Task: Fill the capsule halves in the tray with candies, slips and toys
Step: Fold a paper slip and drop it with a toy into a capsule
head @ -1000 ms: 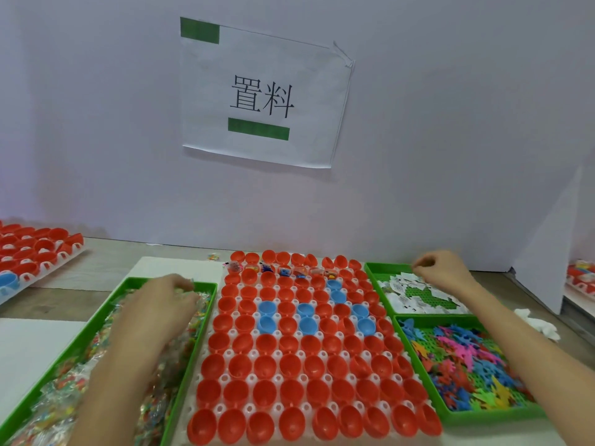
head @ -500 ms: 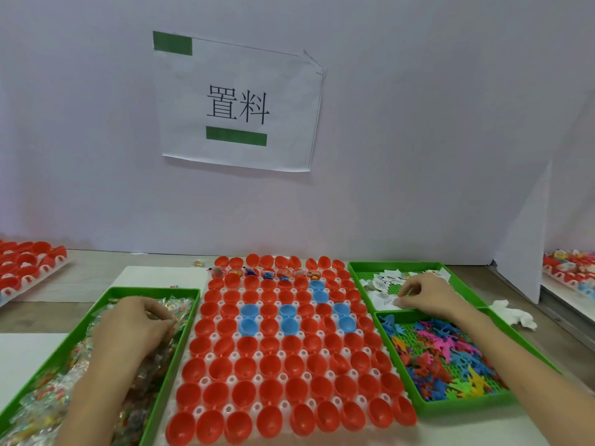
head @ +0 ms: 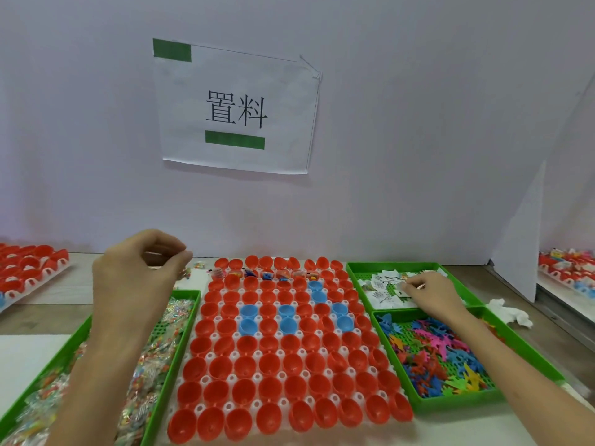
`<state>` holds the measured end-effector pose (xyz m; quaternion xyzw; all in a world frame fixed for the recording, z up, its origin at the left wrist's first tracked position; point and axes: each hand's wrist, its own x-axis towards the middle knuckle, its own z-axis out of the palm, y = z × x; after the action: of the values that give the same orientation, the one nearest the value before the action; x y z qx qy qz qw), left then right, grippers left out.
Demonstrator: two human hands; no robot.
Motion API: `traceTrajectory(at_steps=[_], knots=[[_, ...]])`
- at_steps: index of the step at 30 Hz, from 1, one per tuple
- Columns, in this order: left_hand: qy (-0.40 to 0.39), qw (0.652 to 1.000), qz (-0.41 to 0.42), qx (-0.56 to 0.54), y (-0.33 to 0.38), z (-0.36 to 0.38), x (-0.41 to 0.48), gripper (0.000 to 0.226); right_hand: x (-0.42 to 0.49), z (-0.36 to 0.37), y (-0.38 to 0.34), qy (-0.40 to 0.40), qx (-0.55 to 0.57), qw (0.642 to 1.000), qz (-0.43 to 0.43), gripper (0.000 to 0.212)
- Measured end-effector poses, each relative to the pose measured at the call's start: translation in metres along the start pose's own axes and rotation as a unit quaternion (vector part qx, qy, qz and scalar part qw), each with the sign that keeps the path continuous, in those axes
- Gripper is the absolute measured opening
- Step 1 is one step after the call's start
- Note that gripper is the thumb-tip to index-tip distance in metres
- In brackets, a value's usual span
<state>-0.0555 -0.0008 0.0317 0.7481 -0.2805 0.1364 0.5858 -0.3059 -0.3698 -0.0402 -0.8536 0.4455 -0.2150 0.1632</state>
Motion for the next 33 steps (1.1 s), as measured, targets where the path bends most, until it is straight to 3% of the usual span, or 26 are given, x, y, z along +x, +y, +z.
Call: traceTrajectory(at_steps=[3,6,12,16,19,21,25,28,33], knots=[[-0.002,0.996,0.007,-0.093,0.024,0.007,-0.010,0.017,-0.008,-0.009,-0.012,0.090,0.064,0.994,-0.009,0.014],[-0.036,0.982,-0.023,-0.186,0.042,0.022,-0.021,0.014,-0.022,-0.026,-0.041,0.104,0.198,0.974,-0.030,0.004],[-0.100,0.941,-0.095,-0.309,0.074,0.049,-0.048,0.010,-0.085,-0.049,-0.130,-0.064,0.438,0.886,-0.139,0.015],[-0.076,0.932,-0.101,-0.340,0.089,0.052,-0.056,0.014,-0.112,-0.071,-0.167,-0.169,0.505,0.818,-0.219,0.019],[-0.036,0.932,-0.096,-0.347,0.098,0.053,-0.064,0.010,-0.127,-0.074,-0.185,-0.196,0.545,0.777,-0.247,0.014],[-0.005,0.932,-0.091,-0.351,0.101,0.057,-0.069,0.013,-0.133,-0.067,-0.192,-0.179,0.550,0.780,-0.240,0.016],[0.018,0.921,-0.111,-0.372,0.102,0.065,-0.075,0.015,-0.135,-0.048,-0.196,-0.130,0.533,0.818,-0.172,0.018],[-0.059,0.911,-0.132,-0.387,0.100,0.064,-0.071,0.010,-0.131,-0.050,-0.193,-0.128,0.541,0.817,-0.150,0.027],[-0.150,0.918,-0.142,-0.338,0.093,0.060,-0.062,0.028,-0.125,-0.061,-0.184,-0.127,0.480,0.850,-0.177,0.021]])
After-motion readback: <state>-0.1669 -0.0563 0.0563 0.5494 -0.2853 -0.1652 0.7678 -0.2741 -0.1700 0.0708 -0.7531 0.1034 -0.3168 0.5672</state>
